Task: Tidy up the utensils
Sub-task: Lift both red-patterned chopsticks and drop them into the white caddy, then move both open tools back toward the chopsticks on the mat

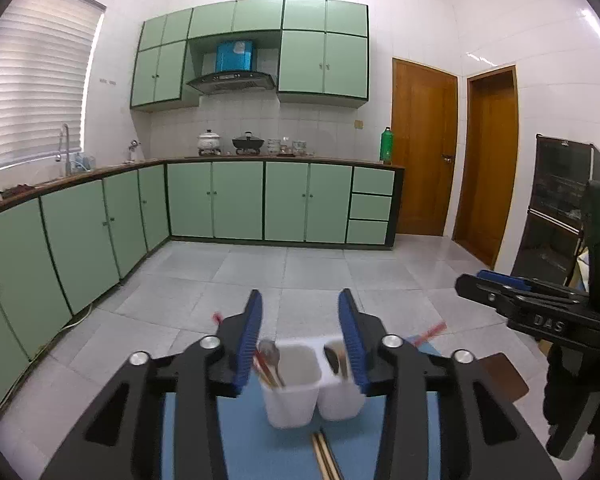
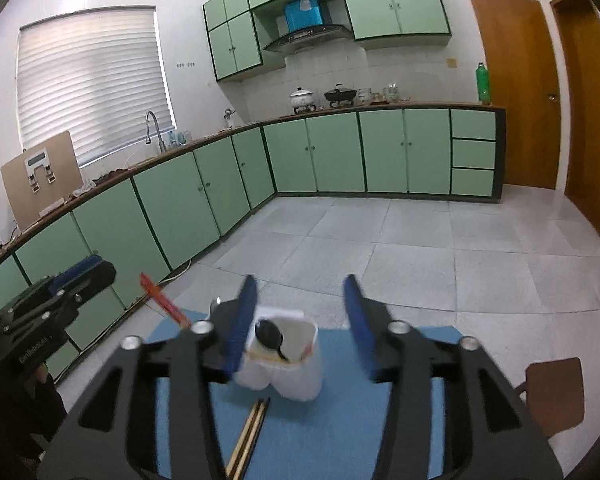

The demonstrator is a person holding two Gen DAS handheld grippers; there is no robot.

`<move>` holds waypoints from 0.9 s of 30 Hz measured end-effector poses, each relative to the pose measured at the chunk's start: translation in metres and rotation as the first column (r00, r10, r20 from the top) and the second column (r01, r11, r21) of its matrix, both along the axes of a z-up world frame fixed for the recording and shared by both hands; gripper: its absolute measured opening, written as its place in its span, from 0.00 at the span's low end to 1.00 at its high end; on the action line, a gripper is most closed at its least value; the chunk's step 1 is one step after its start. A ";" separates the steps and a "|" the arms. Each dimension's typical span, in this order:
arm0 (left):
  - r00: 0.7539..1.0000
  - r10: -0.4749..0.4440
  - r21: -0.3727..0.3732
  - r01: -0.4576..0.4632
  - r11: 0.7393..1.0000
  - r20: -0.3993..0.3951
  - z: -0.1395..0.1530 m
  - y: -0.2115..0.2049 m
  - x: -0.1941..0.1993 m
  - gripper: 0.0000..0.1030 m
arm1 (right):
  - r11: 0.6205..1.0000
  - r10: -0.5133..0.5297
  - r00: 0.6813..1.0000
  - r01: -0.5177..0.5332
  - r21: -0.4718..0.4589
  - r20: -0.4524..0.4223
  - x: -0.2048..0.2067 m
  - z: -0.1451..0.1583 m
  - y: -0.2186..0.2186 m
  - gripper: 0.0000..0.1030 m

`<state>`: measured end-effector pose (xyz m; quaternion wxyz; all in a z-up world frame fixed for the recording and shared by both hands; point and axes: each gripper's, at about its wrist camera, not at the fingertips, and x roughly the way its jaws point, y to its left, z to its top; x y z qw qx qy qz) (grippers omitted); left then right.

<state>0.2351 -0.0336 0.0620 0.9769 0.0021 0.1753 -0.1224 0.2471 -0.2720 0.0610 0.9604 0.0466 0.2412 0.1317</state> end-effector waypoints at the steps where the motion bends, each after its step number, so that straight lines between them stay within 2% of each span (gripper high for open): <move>1: 1.000 0.002 0.004 -0.002 1.000 0.000 -0.003 0.000 -0.008 0.43 | 1.000 -0.001 1.000 0.001 -0.011 0.007 -0.013 -0.004 0.000 0.57; 3: 1.000 0.010 0.010 -0.010 1.000 -0.003 -0.012 0.003 -0.027 0.47 | 1.000 -0.002 1.000 0.003 -0.029 0.011 -0.039 -0.015 0.002 0.71; 5: 0.999 0.017 0.005 -0.017 1.000 -0.034 -0.029 0.006 -0.047 0.51 | 0.999 -0.006 1.000 0.006 -0.034 0.008 -0.059 -0.026 0.005 0.81; 8: 0.996 0.031 0.017 -0.029 0.999 -0.089 -0.056 0.010 -0.068 0.55 | 0.999 -0.019 1.000 0.019 -0.048 -0.006 -0.090 -0.050 0.011 0.86; 17: 0.967 0.071 0.060 -0.058 0.997 -0.244 -0.132 0.025 -0.104 0.59 | 0.998 -0.045 0.990 0.039 -0.047 -0.135 -0.134 -0.120 0.026 0.88; 22: 0.948 0.097 0.053 -0.085 0.995 -0.305 -0.160 0.033 -0.112 0.59 | 0.998 -0.042 0.976 0.030 -0.060 -0.212 -0.142 -0.151 0.038 0.88; 27: 0.931 0.111 0.067 -0.093 0.993 -0.348 -0.179 0.035 -0.116 0.59 | 0.996 -0.015 0.967 -0.008 -0.089 -0.254 -0.151 -0.171 0.059 0.88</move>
